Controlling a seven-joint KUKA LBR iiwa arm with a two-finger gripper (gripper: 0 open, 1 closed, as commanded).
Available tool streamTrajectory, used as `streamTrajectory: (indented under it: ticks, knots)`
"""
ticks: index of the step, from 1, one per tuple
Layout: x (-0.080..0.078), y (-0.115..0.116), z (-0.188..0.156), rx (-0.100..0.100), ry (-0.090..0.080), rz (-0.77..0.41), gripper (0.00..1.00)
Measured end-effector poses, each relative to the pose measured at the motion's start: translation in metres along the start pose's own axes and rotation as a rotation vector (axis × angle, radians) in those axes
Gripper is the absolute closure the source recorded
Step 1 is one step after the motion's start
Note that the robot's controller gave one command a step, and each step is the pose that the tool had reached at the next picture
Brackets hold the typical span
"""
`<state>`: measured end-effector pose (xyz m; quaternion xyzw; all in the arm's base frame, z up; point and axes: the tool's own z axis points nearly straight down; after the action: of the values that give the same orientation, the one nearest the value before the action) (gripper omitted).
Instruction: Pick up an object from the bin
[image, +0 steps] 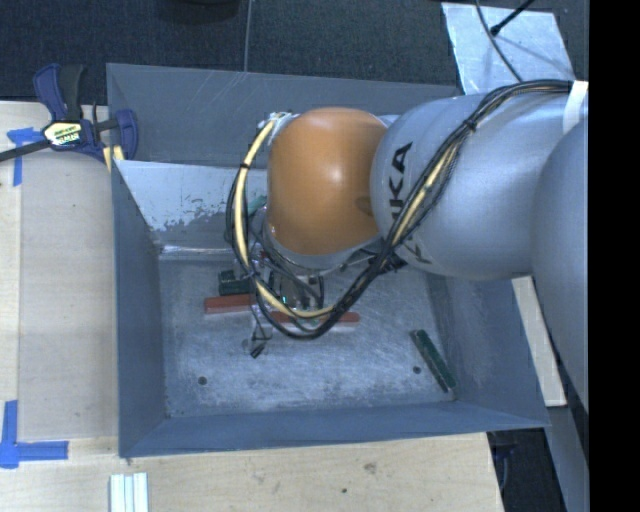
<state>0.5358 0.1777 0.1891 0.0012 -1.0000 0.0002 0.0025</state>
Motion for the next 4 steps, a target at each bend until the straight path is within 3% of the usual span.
streamTrajectory:
  ticks: [1,2,3,4]
  knots:
    - [-0.079,-0.034,0.030,0.001,-0.011,-0.083,0.00]
    - [-0.036,-0.125,0.040,0.003,-0.004,0.038,0.00]
    - [-0.029,-0.092,0.071,-0.001,-0.003,0.091,0.00]
    - [-0.035,-0.067,0.120,-0.002,-0.009,0.105,0.00]
